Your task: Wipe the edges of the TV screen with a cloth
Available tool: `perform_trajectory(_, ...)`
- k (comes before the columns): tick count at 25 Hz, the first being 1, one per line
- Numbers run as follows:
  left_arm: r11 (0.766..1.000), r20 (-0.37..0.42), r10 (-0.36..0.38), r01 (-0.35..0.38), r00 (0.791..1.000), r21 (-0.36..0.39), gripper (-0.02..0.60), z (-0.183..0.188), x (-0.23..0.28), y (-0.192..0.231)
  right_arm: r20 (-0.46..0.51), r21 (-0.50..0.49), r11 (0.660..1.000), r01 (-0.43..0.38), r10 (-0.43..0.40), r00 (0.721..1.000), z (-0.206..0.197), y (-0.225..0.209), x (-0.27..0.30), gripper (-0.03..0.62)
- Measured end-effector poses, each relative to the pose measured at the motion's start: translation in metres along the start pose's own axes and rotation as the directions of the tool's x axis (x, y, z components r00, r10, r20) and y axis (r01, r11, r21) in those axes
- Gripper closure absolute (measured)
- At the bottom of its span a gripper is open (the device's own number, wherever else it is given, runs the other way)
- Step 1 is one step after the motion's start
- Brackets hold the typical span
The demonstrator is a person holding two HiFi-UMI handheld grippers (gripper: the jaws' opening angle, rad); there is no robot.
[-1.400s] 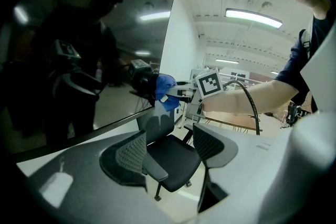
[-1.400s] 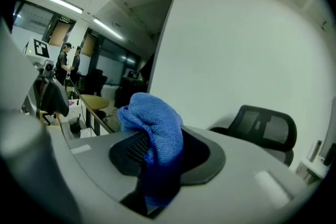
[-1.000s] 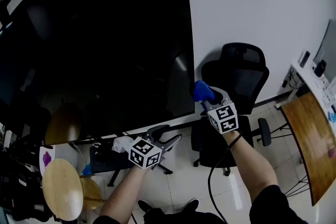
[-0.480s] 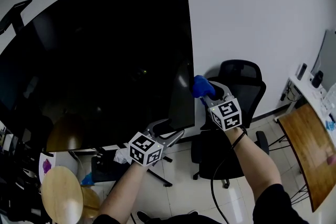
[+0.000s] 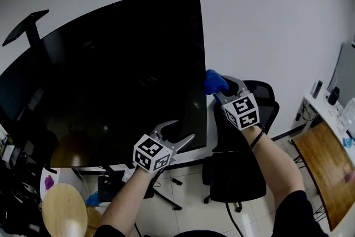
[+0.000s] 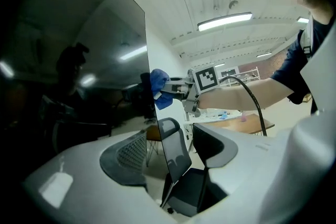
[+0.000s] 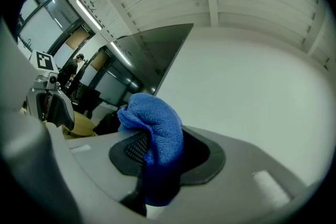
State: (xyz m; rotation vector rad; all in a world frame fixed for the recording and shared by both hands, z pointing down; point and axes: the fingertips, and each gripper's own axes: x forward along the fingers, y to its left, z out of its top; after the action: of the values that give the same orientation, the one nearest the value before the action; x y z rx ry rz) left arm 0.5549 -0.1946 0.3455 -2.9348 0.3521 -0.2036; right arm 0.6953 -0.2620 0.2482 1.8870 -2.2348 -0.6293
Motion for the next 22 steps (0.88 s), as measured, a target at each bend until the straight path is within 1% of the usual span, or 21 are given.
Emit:
perform_trajectory(6, 0.998, 0.035, 0.005, -0.008, 0.999, 0.066, 0.314, 0.036, -0.008, 0.0, 0.074, -0.05, 0.998, 0.038, -0.035, 0.997, 0.065, -0.028, 0.007, 0.455)
perform_trajectory(13, 0.994, 0.07, 0.018, -0.026, 0.997, 0.109, 0.316, 0.067, -0.019, 0.002, 0.151, -0.075, 0.993, 0.09, -0.077, 0.985, 0.131, -0.055, 0.014, 0.454)
perform_trajectory(19, 0.991, 0.089, 0.026, -0.037, 0.996, 0.128, 0.314, 0.081, -0.028, 0.002, 0.179, -0.07, 0.99, 0.124, -0.11, 0.978, 0.152, -0.067, 0.011, 0.454)
perform_trajectory(22, 0.991, 0.1, 0.034, -0.046, 0.994, 0.129, 0.316, 0.084, -0.033, 0.003, 0.207, -0.045, 0.989, 0.142, -0.13, 0.97, 0.158, -0.072, 0.0, 0.454)
